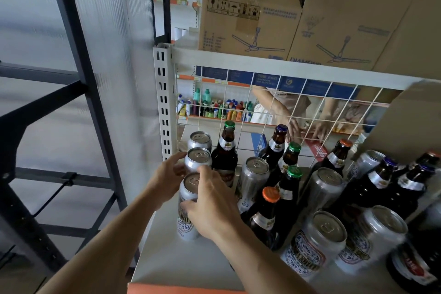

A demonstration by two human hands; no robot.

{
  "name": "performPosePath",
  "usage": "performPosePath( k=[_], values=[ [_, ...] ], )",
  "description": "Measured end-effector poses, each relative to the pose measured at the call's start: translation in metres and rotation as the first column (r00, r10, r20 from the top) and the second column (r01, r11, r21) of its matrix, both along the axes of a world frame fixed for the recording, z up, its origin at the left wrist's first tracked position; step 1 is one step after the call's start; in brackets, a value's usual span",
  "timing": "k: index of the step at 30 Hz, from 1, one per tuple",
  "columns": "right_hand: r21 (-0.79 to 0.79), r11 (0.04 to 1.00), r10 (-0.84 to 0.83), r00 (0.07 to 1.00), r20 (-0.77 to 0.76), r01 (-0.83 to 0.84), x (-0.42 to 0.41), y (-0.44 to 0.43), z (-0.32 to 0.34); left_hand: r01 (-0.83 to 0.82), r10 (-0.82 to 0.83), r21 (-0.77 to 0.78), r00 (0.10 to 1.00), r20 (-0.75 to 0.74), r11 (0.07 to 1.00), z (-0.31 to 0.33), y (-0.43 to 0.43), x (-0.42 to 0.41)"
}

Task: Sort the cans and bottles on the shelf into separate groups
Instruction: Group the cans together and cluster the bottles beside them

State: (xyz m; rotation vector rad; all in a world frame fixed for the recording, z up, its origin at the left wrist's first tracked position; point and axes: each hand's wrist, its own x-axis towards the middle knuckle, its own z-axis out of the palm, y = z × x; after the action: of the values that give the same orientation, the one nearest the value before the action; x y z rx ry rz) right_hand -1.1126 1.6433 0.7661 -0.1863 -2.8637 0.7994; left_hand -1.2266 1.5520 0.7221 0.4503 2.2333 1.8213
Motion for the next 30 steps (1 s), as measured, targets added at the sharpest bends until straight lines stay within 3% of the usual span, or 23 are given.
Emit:
performPosePath(
  k=[5, 9, 12, 15, 21, 25, 30],
  values=[
    [0.030, 0.999, 0.046, 0.999, -0.012, -0.045, 0.001, -0.005, -0.002, 0.072, -0.083, 0.082, 0.985, 0.152, 0.994, 0.000, -0.012, 0.005],
    [0.005, 1.000, 0.017, 1.000, -0.010, -0.017, 0.001, -0.003, -0.004, 0.188, -0.240, 0.216, 0.938, 0.251, 0.958, -0.005, -0.017, 0.016],
    [-0.074, 0.997, -0.021, 0.999, -0.032, 0.019, 0.001, -0.002, -0.004, 0.149, -0.252, 0.337, 0.924, 0.287, 0.930, -0.015, -0.021, 0.021],
    [-0.114, 0.993, -0.047, 0.997, -0.061, 0.040, 0.001, -0.005, -0.003, 0.039, -0.167, 0.334, 0.916, 0.364, 0.942, -0.029, -0.021, 0.030],
    [-0.060, 0.998, -0.019, 0.999, -0.031, 0.017, 0.001, -0.004, 0.000, 0.007, -0.148, 0.306, 0.886, 0.439, 0.952, -0.046, -0.020, 0.048],
    [-0.049, 0.998, 0.049, 0.998, 0.051, -0.046, 0.007, 0.006, 0.017, -0.002, -0.113, 0.256, 0.894, 0.433, 0.967, -0.052, -0.019, 0.054],
    [-0.004, 0.997, 0.079, 0.993, -0.083, -0.080, 0.032, 0.040, 0.071, -0.031, -0.049, 0.220, 0.935, 0.352, 0.975, -0.031, -0.027, 0.059]
  ],
)
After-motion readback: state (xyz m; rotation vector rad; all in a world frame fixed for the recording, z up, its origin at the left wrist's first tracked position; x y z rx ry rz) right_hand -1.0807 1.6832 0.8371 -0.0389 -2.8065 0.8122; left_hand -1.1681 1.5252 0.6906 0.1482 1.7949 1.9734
